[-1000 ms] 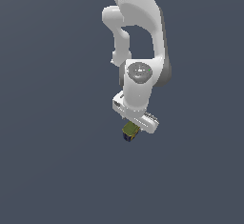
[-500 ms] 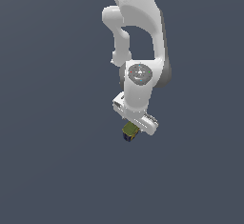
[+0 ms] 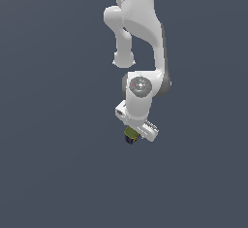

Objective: Pick up the object and move it to a goal position.

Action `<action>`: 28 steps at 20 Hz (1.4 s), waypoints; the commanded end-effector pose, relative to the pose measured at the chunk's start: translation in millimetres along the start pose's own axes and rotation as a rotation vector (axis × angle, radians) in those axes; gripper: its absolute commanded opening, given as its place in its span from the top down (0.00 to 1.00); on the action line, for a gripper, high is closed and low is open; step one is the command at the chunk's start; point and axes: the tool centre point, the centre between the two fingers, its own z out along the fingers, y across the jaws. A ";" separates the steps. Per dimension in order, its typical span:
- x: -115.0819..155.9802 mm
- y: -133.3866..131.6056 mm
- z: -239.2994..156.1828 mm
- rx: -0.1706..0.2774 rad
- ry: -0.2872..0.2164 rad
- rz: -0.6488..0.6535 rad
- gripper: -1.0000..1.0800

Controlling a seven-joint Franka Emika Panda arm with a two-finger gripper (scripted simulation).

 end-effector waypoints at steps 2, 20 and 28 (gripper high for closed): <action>0.9 -1.1 4.7 0.001 0.001 0.000 0.04; -3.1 -1.7 -4.3 0.001 0.000 0.000 1.00; -20.2 -3.1 -44.3 0.001 0.000 0.000 1.00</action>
